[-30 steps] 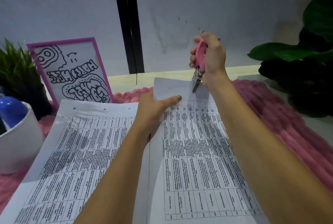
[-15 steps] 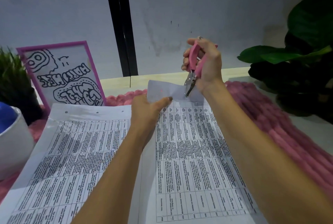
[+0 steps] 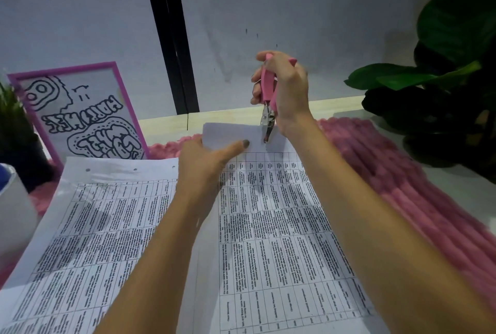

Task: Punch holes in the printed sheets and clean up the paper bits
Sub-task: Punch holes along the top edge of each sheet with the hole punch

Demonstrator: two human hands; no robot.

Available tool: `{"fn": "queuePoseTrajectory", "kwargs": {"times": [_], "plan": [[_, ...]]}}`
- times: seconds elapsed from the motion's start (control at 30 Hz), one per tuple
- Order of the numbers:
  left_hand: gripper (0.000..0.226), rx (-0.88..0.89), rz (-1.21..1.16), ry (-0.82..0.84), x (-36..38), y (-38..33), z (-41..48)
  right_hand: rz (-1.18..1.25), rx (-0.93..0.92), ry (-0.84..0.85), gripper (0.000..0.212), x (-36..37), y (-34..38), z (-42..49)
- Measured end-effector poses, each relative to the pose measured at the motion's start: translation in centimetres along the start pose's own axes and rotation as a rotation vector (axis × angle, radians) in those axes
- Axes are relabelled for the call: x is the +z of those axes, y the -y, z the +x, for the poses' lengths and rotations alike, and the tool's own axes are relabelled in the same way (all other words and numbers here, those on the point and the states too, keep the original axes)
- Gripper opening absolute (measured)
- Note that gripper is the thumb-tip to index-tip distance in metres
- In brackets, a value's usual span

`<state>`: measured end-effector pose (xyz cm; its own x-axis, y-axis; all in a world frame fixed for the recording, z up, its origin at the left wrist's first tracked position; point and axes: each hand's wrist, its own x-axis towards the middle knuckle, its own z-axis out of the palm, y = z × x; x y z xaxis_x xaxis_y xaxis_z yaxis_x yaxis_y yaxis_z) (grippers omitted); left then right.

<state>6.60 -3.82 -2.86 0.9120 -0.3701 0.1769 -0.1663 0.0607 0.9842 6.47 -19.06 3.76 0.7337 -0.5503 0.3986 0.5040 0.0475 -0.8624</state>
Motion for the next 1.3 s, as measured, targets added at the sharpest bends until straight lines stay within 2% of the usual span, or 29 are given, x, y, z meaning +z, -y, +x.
{"fn": "queuePoseTrajectory", "kwargs": {"times": [0.13,0.23,0.4,0.53,0.6,0.73,0.87,0.97,1.03,1.1,1.2,1.3], "plan": [[0.053,0.072,0.218,-0.255,0.6,0.7,0.4,-0.034,-0.033,-0.021,0.025,0.8,-0.1,-0.3],[0.057,0.121,0.331,-0.331,1.0,0.6,0.2,-0.089,-0.062,-0.054,0.021,1.3,-0.5,-0.6],[0.041,0.102,0.34,-0.359,1.4,0.9,0.2,-0.083,-0.043,-0.139,0.02,1.8,-1.0,-0.9],[0.046,0.161,0.476,-0.41,1.8,0.5,-0.1,-0.072,0.044,-0.071,0.021,1.5,-0.5,-0.7],[0.047,0.186,0.528,-0.426,1.9,0.4,-0.2,-0.067,0.031,-0.04,0.021,1.3,-0.4,-0.5],[0.045,0.242,0.579,-0.44,2.0,0.6,-0.2,-0.046,-0.078,-0.044,0.02,1.2,-0.6,-0.7],[0.042,0.391,0.702,-0.459,1.8,0.5,-0.6,0.033,-0.016,-0.131,0.022,1.5,-0.7,-0.7],[0.037,0.545,0.867,-0.473,2.0,0.8,-0.5,-0.099,-0.053,-0.241,0.018,1.9,-1.1,-0.7],[0.04,0.55,0.904,-0.46,2.2,0.8,-0.5,-0.221,-0.153,-0.282,0.012,2.3,-1.4,-1.0],[0.041,0.494,0.9,-0.436,2.1,0.9,-0.4,-0.242,-0.18,-0.277,0.01,2.7,-1.4,-1.3],[0.044,0.487,0.894,-0.439,1.7,0.7,-0.3,-0.141,-0.044,-0.241,0.012,2.2,-1.0,-1.0],[0.044,0.518,0.898,-0.426,1.8,0.6,-0.3,-0.051,0.063,-0.114,0.017,1.2,-0.6,-0.7]]}}
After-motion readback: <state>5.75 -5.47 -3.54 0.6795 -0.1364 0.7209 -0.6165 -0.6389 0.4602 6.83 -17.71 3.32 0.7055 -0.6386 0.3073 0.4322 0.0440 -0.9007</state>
